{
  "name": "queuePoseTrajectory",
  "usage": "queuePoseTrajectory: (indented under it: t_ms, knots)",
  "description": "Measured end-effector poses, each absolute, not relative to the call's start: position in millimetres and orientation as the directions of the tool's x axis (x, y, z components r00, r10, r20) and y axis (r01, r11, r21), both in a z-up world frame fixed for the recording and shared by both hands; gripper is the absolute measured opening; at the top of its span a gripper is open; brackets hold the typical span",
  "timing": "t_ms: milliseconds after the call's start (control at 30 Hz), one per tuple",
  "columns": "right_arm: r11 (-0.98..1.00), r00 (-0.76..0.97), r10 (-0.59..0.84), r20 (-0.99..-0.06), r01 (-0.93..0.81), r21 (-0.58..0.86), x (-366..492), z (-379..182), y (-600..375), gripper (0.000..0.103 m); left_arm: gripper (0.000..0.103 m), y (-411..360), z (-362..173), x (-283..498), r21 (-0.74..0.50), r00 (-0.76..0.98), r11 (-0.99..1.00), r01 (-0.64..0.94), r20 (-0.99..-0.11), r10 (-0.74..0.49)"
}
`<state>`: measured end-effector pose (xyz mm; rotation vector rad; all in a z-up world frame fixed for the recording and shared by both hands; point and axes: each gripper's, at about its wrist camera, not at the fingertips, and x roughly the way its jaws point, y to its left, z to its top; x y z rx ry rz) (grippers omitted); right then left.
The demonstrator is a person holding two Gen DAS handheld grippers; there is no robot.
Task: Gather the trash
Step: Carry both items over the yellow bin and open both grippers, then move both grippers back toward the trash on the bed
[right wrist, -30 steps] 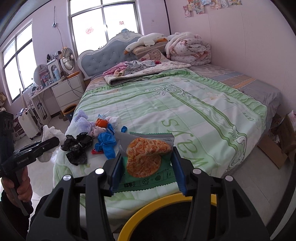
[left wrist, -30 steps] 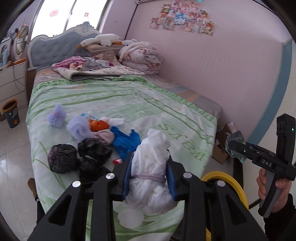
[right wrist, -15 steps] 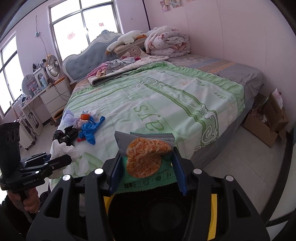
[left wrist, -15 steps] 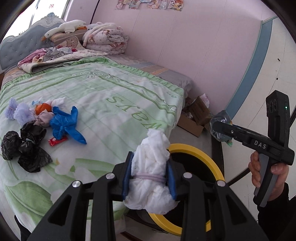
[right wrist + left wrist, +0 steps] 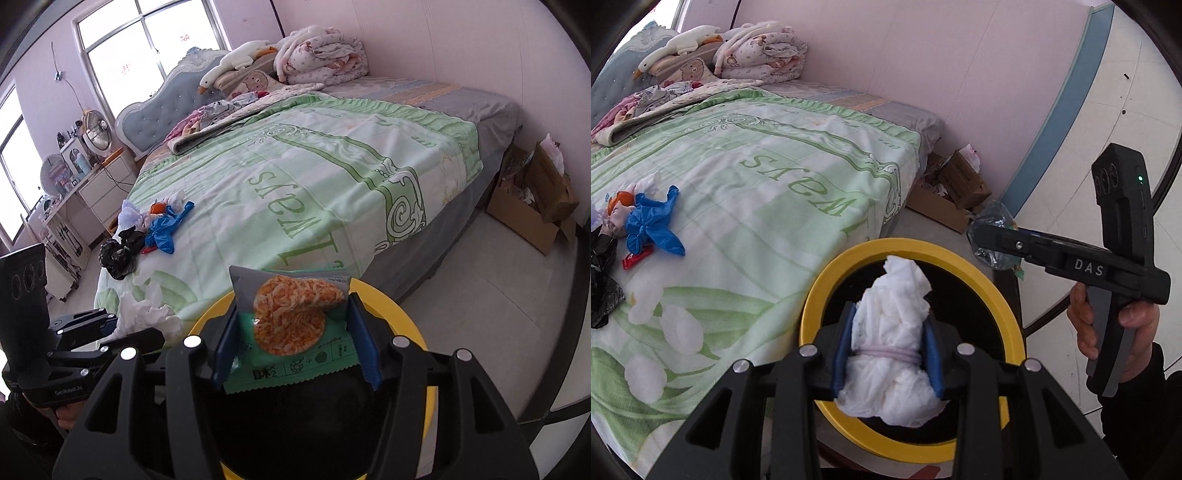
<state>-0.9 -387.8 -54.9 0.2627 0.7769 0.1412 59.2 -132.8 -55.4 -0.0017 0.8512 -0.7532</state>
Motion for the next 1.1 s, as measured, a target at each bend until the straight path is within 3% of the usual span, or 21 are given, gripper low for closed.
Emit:
queuePoseTrajectory:
  t_ms: [267,467,1100]
  knots:
    - [0.945,0.712,0.236,-0.662,-0.008,0.327,1.7,-57.7,-396.5,0.058,0.051,-131.0,-56.0,62.4,-0.315,0.421,0.746,0.587,-0.668,-0.614]
    - [0.943,0.723,0.227,-0.653,0.004,0.333,2.2,-51.0,-399.7,0.063,0.057,-122.3,-52.3,63.7,-0.332,0.438,0.748,0.574,-0.647,-0.624]
    - [0.95,0.773,0.254,-0.581,-0.086,0.301,27.4,-20.6,-360.6,0.063,0.058,-56.0,-19.0,74.7,-0.297,0.61,0.831,0.471,-0.571,-0.55]
